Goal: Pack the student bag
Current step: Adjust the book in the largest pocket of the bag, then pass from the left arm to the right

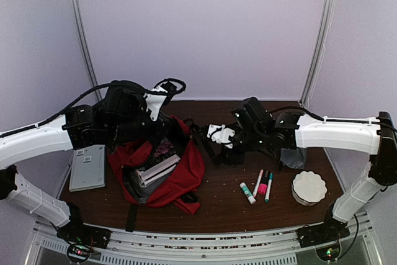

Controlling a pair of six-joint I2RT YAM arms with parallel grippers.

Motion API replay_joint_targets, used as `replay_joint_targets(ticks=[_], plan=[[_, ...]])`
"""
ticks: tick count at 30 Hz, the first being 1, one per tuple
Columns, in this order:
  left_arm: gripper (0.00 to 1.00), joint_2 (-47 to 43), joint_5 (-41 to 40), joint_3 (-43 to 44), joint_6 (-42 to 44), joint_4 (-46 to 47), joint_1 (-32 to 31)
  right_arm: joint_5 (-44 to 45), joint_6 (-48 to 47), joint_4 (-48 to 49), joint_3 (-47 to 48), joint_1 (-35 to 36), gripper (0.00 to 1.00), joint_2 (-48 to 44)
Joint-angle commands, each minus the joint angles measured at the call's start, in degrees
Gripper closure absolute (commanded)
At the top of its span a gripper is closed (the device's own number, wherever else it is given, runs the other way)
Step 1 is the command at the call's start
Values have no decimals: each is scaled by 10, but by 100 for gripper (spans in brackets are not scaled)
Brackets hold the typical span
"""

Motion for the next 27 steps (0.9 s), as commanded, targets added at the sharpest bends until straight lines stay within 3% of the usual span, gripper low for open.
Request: replay_joint_targets(ticks=[1,8,16,21,23,27], plan=[[100,9,3,3,-24,34,-5,-21,37,16,47,-11,25,5],[100,14,2,5,-49,36,0,-152,89,48,122,-16,25,57],[100,12,24,5,-65,44,12,-120,110,91,167,-15,26,112],[100,10,30,3,-72,50,14,-92,139,124,184,-15,34,149],[100,10,31,2,-75,51,14,-87,148,127,198,-18,42,163],[100,6,30,-5,-83,53,16,-59,167,138,212,-25,91,177]])
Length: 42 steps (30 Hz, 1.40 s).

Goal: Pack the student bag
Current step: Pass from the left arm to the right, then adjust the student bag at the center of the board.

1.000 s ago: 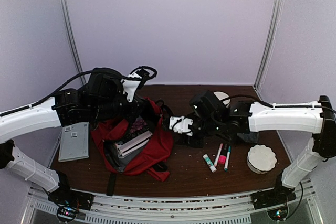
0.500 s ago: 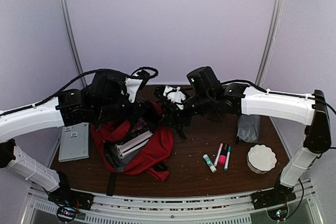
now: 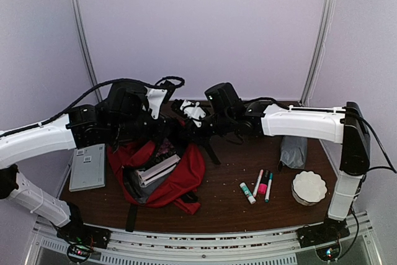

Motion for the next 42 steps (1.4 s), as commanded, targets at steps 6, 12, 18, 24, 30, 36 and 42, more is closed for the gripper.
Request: replay_joint_targets(ticks=[6,12,18,24,30,36,42], plan=[[50,-24,-10,-20,-43,20,10,33,58,47,5,-34,100,-5],[28,-101,-108,-48,-207,-139,18,24,56,64,-51,-63,100,-36],[41,-198,-128,-179,-342,-288,87,0,61,68,-87,-82,100,-50],[100,-250,-97,-279,-364,-273,147,-20,62,54,-100,-90,100,-68],[100,-207,-35,-331,-342,-179,191,-27,49,24,-127,-91,100,-120],[100,-101,12,-344,-300,-60,234,-29,44,9,-159,-92,100,-167],[100,40,75,-268,-263,48,241,-30,39,-3,-186,-92,100,-197]])
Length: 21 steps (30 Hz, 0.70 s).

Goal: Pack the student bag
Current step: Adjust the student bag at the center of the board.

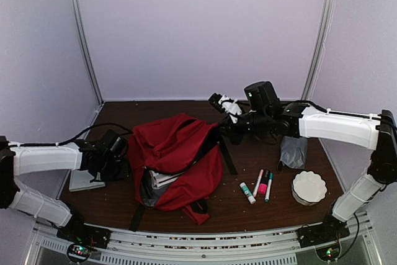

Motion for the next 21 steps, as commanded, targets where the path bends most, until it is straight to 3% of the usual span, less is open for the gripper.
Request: replay_joint_targets(ticks=[1,7,14,18,21], plan=[[100,92,61,75,44,130,4,-7,-6,-4,-16,-7,100,-32],[100,217,86,182,91,185,5,-36,-23,-33,-14,-6,100,-33],[100,313,100,307,136,176,13,-43,-36,-37,-33,-6,100,-32],[100,314,95,323,146,151,17,-37,-48,-51,-30,-7,99,-28],[100,264,72,303,160,110,21,-44,-81,-77,-29,-7,91,-32]])
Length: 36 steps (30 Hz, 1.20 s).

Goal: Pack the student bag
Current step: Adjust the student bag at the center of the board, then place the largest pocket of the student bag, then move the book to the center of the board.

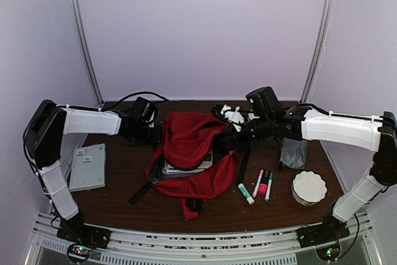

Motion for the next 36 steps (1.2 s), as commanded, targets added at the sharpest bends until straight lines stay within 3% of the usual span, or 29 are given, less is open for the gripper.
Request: replay_joint_targets(ticks=[1,2,5,12,15,18,22,29,36], plan=[[100,-72,-28,-12,37,-59,8,-21,-57,-47,-1,-3,83,-16],[99,-102,-44,-17,44,-87,11,-29,-77,-67,0,-4,76,-17],[73,-171,-85,-50,52,-160,31,-70,-118,-101,-4,-9,58,-26],[22,-336,-101,-157,50,-251,159,-164,-135,-192,58,-26,35,-55],[8,-379,-90,-182,57,-261,230,-207,-132,-205,67,-25,28,-85],[3,-373,-67,-193,74,-257,300,-235,-125,-213,75,-26,24,-100],[2,-334,-72,-190,93,-248,371,-221,-83,-179,68,-25,23,-105],[2,-248,-10,-162,120,-217,502,-215,-50,-136,44,-24,24,-114],[3,-131,3,-105,178,-235,516,-193,-11,-86,22,-17,24,-120]])
